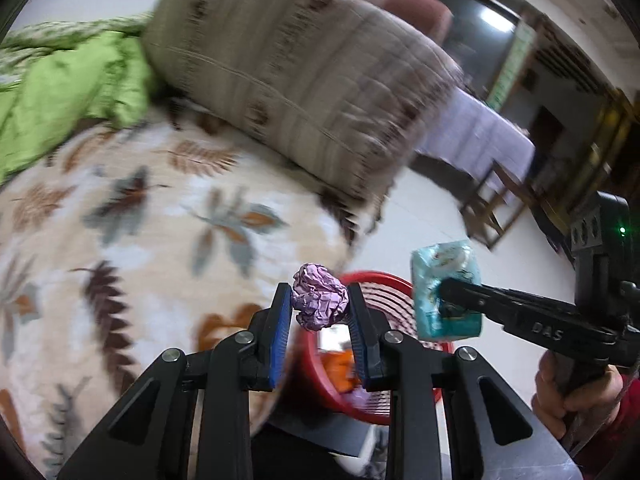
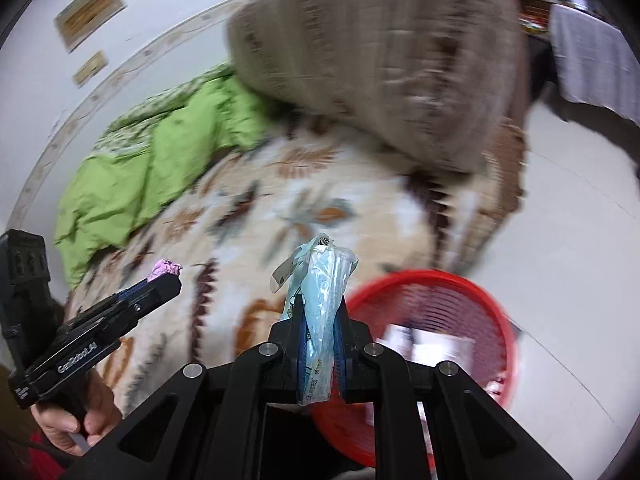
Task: Collect trash
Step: 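Carry both items over the red wastebasket and open both tools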
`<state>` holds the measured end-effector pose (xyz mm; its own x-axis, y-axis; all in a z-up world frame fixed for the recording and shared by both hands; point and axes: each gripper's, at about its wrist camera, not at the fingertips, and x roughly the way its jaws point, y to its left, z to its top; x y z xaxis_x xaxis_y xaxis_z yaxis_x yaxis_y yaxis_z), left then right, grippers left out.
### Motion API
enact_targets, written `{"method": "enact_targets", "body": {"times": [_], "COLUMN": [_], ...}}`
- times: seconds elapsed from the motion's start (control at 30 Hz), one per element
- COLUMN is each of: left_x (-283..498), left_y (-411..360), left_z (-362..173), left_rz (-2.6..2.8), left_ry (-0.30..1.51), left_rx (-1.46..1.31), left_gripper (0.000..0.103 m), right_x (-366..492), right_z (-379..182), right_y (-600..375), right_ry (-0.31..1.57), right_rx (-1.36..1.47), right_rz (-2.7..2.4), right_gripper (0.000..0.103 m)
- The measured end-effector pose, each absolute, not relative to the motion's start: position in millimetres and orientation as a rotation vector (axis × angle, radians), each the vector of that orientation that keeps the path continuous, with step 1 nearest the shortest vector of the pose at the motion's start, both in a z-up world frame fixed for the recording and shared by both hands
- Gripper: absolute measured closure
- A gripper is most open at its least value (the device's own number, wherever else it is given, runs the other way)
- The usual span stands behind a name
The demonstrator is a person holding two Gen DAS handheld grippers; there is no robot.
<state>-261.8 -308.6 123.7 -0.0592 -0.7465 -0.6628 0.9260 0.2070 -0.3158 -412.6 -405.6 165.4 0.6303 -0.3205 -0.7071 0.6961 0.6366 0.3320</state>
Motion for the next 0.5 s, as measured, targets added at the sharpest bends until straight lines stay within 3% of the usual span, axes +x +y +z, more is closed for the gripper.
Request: {"method": "enact_targets", "body": {"times": [0.17,0.2,0.27,0.3,0.43,0.5], "left_x": [-293.9,-299.3,-309.5,-310.6,-306.3,-303.0], "left_y": [-338.4,-344.0,-350.7,-349.5,-332.3,-316.5], "left_z": [107.0,103.7,99.0,98.7,109.1,120.0], "left_rz": [-1.458,-1.462,-1.454,-1.446,-1.393,-1.353], "left_ry": [0.925,0.927,0.929,0.926,0.875,0.823], "left_rx": [0.326,0.348,0.401,0.402,0.380,0.365], "left_gripper": [0.076,0.076,0.064,0.051,0.047,0.038], "right_x": [-441.5,-443.6,-447.3,-450.6,-456.5,-457.5], "right_z": [147.6,144.6,136.8,134.9,140.4,145.1], "right_y": [-424.8,-427.6,-433.0,-433.6,-427.6,-421.1], "right_ry": [0.673,0.680,0.698,0.701,0.682,0.663], "right_rx": [0.669,0.675,0.693,0.691,0.661,0.651], "right_rz": [-0.733,-0.744,-0.751,-0.761,-0.781,-0.788], "right_gripper": [0.088,0.084,0.066,0.059,0.059,0.051]}}
